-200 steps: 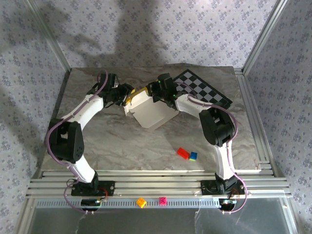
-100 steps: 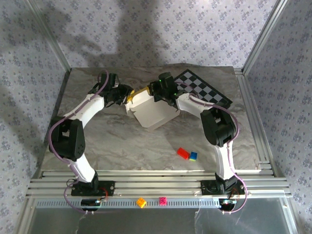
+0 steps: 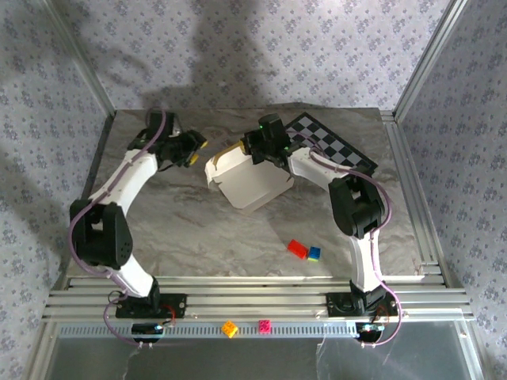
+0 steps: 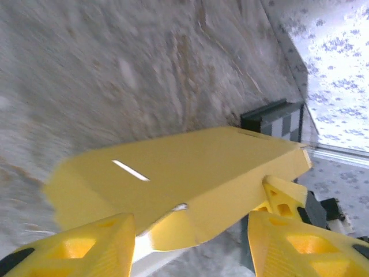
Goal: Fold the paper box
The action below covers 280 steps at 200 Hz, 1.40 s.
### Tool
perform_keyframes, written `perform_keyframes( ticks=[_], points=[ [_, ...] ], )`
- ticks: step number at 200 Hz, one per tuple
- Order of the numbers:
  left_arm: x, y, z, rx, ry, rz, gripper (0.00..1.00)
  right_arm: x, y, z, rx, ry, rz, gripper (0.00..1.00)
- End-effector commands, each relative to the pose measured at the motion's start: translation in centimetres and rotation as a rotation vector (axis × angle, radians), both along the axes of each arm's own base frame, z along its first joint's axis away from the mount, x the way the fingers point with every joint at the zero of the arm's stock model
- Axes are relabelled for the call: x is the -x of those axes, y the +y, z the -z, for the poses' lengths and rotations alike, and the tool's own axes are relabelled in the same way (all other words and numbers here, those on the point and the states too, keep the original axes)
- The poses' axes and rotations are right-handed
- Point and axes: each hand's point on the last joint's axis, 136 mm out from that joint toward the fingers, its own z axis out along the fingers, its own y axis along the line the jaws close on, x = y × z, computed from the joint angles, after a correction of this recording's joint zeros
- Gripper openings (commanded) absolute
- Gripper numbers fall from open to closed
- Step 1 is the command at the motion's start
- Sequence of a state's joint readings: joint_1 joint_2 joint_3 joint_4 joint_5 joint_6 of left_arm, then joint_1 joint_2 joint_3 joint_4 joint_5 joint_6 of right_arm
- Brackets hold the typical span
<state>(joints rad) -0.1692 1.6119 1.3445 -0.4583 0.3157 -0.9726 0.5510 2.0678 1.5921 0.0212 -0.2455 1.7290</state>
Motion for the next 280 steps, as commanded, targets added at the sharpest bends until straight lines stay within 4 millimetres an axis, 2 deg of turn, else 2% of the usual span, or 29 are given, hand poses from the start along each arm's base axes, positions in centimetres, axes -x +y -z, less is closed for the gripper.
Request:
perform_keyframes(
  ticks=[1,21,41,59,94,129,151,184,280],
  points=[
    [3.1,4.0,1.3,-0.247,-0.025,0.127,0.45,1.4,-0.1,2.1,0.055,0.050,-0.077,0.00],
    [4.1,4.5,3.6,-0.301,-0.067,0.242,0.28,1.4,-0.3,1.9,0.096,-0.023,-0.121,0.00],
    [4.6,4.0,5.9,-0.335,-0.091,0.336,0.21,1.3,-0.2,1.9,0.107,-0.108,-0.166,0.00],
    [4.6,3.1,6.6,-0.345,-0.169,0.404,0.20,1.3,0.0,2.4,0.085,-0.151,-0.192,0.00],
    [5.0,0.5,7.1,-0.400,-0.400,0.553,0.25,1.4,0.0,3.7,0.063,-0.164,-0.238,0.00],
    [4.0,-0.6,7.7,-0.435,-0.505,0.612,0.31,1.6,-0.4,4.3,0.064,-0.133,-0.258,0.00],
    [3.5,-2.7,7.3,-0.419,-0.573,0.677,0.34,1.6,-0.5,4.4,0.068,-0.125,-0.254,0.00],
    [3.8,-5.5,7.3,-0.398,-0.608,0.768,0.37,1.3,-0.5,4.6,0.056,-0.116,-0.243,0.00],
    [3.5,-7.9,7.1,-0.403,-0.626,0.791,0.38,0.7,-0.5,4.0,0.024,-0.123,-0.222,0.00]
  ],
)
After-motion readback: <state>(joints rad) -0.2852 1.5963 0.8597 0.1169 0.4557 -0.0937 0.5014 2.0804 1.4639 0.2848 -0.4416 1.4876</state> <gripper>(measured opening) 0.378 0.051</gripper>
